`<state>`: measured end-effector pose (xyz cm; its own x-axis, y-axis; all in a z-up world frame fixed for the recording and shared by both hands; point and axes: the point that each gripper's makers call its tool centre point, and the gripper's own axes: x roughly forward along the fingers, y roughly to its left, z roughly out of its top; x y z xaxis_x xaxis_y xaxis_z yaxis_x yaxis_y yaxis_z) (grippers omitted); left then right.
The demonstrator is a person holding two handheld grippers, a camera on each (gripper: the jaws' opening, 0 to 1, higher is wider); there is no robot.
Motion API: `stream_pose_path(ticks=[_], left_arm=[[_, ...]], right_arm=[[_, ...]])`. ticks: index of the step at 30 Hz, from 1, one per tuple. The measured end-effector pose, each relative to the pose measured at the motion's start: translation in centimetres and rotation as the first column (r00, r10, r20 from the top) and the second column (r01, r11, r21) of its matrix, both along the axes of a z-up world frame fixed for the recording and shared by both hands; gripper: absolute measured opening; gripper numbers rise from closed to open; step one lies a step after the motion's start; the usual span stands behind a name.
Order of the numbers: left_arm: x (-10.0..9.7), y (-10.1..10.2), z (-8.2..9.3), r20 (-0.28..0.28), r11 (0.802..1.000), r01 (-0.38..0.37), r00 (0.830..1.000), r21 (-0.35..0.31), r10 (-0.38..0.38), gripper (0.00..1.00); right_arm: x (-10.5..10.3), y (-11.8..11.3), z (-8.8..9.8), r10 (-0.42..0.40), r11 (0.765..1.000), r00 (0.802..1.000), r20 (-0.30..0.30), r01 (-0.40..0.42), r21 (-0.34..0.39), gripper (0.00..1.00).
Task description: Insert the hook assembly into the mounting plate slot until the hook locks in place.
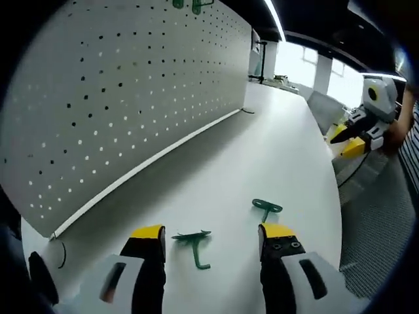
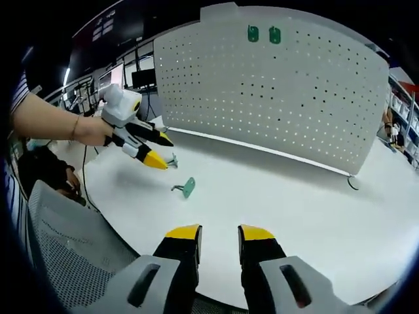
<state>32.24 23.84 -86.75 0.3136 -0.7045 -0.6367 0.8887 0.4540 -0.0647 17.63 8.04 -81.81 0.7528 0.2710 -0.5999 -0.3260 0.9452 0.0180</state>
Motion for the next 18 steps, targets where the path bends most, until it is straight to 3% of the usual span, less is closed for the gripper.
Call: stream_pose_path(ticks=[9, 11, 13, 18], left_arm=[[0.9, -0.2, -1.1, -0.009, 0.995, 0.081, 0.997, 0.06, -0.081, 0.46], [1.0, 0.0, -1.5, -0.001, 0.988, 0.115, 0.993, 0.107, -0.116, 0.44], [1.1, 0.4, -2.0, 0.034, 0.965, 0.178, 0.982, 0.193, -0.188, 0.44], [1.1, -0.3, -2.0, 0.019, 0.957, 0.218, 0.974, 0.193, -0.226, 0.35]], right_arm=[[0.1, -0.4, -0.4, -0.024, 1.0, 0.999, -0.024, 0.024, 0.01, 0.19], [0.1, -0.7, -0.4, -0.042, 0.999, 0.999, -0.027, 0.043, 0.02, 0.19], [0.1, -0.8, -0.3, -0.048, 0.999, 0.999, -0.023, 0.049, 0.02, 0.19], [0.1, -0.7, -0.3, -0.045, 0.999, 0.999, -0.024, 0.046, 0.015, 0.19]])
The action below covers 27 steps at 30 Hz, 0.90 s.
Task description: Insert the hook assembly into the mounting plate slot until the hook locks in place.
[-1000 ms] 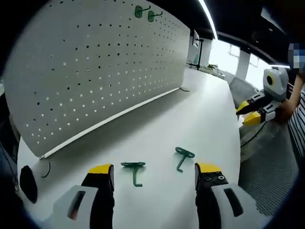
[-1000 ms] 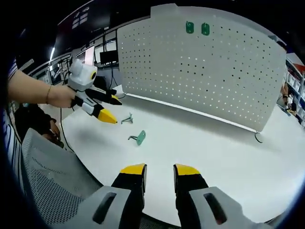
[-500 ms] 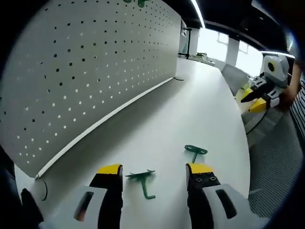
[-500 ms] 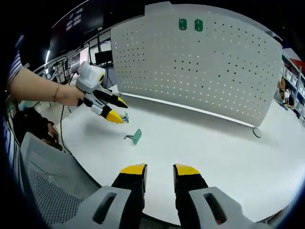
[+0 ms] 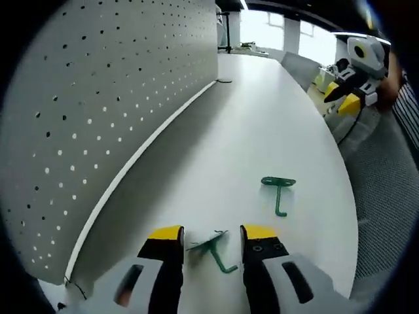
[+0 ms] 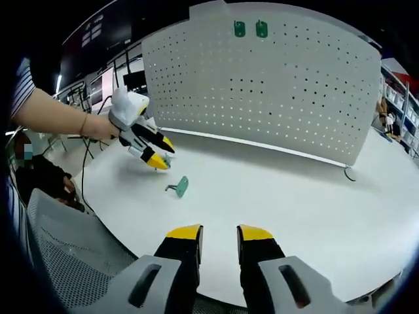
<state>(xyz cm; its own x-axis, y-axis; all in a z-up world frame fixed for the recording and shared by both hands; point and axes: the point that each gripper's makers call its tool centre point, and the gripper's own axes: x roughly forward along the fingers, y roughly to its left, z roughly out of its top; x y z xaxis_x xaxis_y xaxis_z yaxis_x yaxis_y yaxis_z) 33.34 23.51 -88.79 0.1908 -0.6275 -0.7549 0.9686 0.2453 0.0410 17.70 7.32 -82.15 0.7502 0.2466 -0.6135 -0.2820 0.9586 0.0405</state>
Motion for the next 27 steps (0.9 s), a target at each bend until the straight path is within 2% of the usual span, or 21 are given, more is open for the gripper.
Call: stream_pose_path(ticks=[4, 7, 8, 11, 16, 18, 27], left_arm=[[0.1, -0.2, -0.4, 0.002, 0.999, 0.045, 0.999, 0.031, -0.045, 0.3], [0.4, -0.1, -0.9, -0.007, 0.997, 0.034, 0.999, 0.065, -0.033, 0.28], [0.4, 0.0, -1.0, -0.029, 0.997, 0.023, 0.999, 0.068, -0.021, 0.27], [0.5, 0.1, -1.0, -0.03, 0.997, 0.02, 0.999, 0.075, -0.018, 0.22], [0.5, 0.4, -1.2, -0.025, 0.991, 0.054, 0.998, 0.122, -0.052, 0.11], [0.6, 0.6, -1.3, -0.03, 0.99, 0.045, 0.999, 0.131, -0.042, 0.08], [0.7, 0.9, -1.3, -0.058, 0.991, -0.007, 0.998, 0.136, 0.015, 0.06]], right_arm=[[0.0, 0.0, -0.1, -0.005, 1.0, 1.0, -0.006, 0.005, 0.003, 0.18], [0.0, 0.0, -0.1, -0.002, 1.0, 1.0, -0.007, 0.003, 0.003, 0.18], [0.0, 0.0, -0.1, -0.002, 1.0, 1.0, -0.007, 0.002, 0.004, 0.18], [0.0, 0.0, -0.2, -0.002, 1.0, 1.0, -0.011, 0.002, 0.004, 0.18], [0.0, 0.0, -0.2, -0.002, 1.0, 1.0, -0.011, 0.002, 0.005, 0.17], [0.0, 0.0, -0.2, -0.003, 1.0, 1.0, -0.011, 0.003, 0.006, 0.17], [0.1, -0.1, -0.2, -0.005, 1.0, 1.0, -0.008, 0.005, 0.006, 0.17]])
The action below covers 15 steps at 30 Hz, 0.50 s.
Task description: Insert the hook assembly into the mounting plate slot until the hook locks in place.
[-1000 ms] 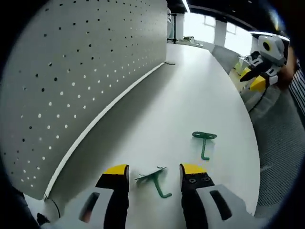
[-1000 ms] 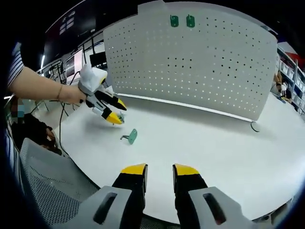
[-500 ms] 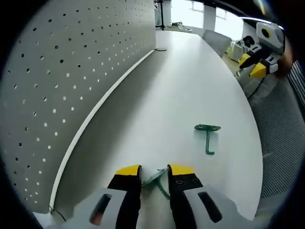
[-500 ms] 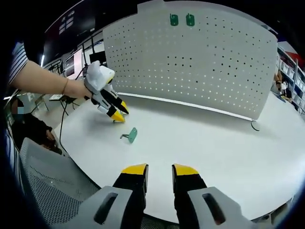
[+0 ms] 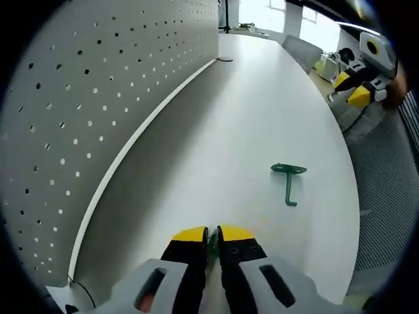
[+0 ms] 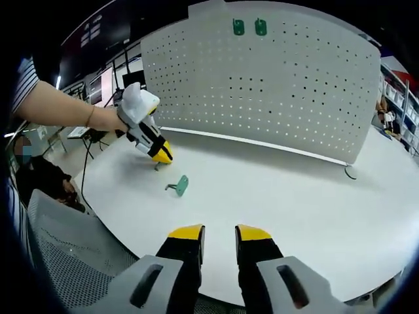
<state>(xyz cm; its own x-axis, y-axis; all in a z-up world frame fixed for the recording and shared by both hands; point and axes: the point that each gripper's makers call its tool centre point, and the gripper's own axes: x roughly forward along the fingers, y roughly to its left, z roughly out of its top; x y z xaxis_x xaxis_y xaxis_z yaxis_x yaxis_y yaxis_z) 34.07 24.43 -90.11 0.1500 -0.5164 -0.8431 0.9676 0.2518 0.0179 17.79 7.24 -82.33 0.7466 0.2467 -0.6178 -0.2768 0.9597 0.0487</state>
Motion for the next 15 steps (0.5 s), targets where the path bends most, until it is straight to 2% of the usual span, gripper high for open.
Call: stream_pose_path(ticks=[11, 14, 15], left_arm=[[0.0, 0.17, 0.13, -0.036, 0.997, -0.076, 0.996, -0.007, 0.076, 0.02], [0.14, 0.05, 0.31, -0.045, 0.993, -0.112, 0.993, -0.025, 0.11, 0.01], [0.56, 0.01, 0.58, -0.038, 0.989, -0.144, 0.989, -0.04, 0.143, 0.01]], right_arm=[[0.08, -0.08, 0.09, -0.004, 1.0, 1.0, 0.006, 0.004, 0.003, 0.16], [0.1, -0.09, 0.12, -0.006, 1.0, 1.0, 0.006, 0.006, 0.006, 0.16], [0.1, -0.06, 0.14, -0.006, 1.0, 1.0, 0.007, 0.006, 0.01, 0.16]])
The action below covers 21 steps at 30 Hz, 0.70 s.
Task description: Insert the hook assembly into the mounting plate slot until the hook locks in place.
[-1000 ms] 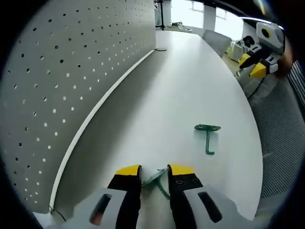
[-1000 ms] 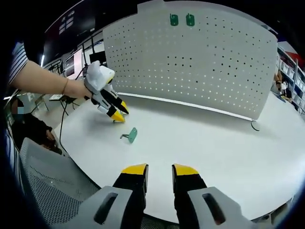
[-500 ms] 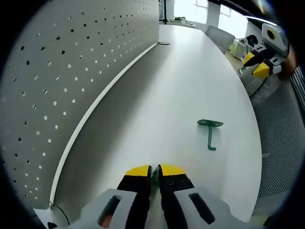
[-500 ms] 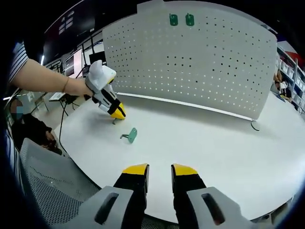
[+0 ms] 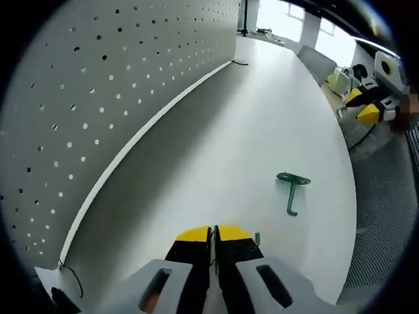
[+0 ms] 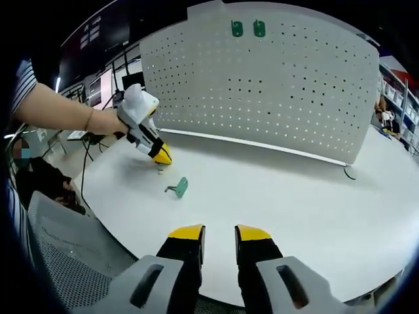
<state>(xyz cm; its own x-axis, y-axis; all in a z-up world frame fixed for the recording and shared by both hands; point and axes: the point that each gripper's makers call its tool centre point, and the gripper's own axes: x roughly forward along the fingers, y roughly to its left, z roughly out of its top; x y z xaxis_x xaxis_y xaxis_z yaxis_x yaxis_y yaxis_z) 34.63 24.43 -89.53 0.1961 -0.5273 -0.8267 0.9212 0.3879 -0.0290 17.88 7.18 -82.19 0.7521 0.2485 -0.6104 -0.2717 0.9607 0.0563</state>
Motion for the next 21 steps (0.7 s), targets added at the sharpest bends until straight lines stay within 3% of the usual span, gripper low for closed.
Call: stream_pose_path(ticks=[1, 4, 10, 13, 21], left_arm=[[0.6, -0.3, 0.4, 0.024, 0.999, -0.023, 0.999, -0.03, 0.024, 0.01], [1.5, -0.8, 1.9, 0.028, 0.988, -0.109, 0.993, -0.111, 0.113, 0.01], [2.2, -1.4, 4.3, 0.049, 0.965, -0.173, 0.981, -0.198, 0.186, 0.01], [2.5, -1.4, 5.6, 0.1, 0.953, -0.204, 0.968, -0.222, 0.23, 0.01], [1.7, -2.5, 9.8, 0.088, 0.878, -0.283, 0.936, -0.385, 0.341, 0.01]], right_arm=[[0.0, 0.0, 0.0, 0.001, 1.0, 1.0, 0.001, -0.001, 0.001, 0.16], [0.0, -0.1, 0.0, -0.003, 1.0, 1.0, -0.002, 0.003, 0.004, 0.16], [0.0, 0.0, 0.2, -0.002, 1.0, 1.0, 0.006, 0.002, 0.008, 0.16], [0.0, 0.0, 0.3, -0.002, 1.0, 1.0, 0.011, 0.002, 0.013, 0.16], [0.2, 0.1, 1.5, -0.01, 0.999, 0.999, 0.054, 0.008, 0.049, 0.16]])
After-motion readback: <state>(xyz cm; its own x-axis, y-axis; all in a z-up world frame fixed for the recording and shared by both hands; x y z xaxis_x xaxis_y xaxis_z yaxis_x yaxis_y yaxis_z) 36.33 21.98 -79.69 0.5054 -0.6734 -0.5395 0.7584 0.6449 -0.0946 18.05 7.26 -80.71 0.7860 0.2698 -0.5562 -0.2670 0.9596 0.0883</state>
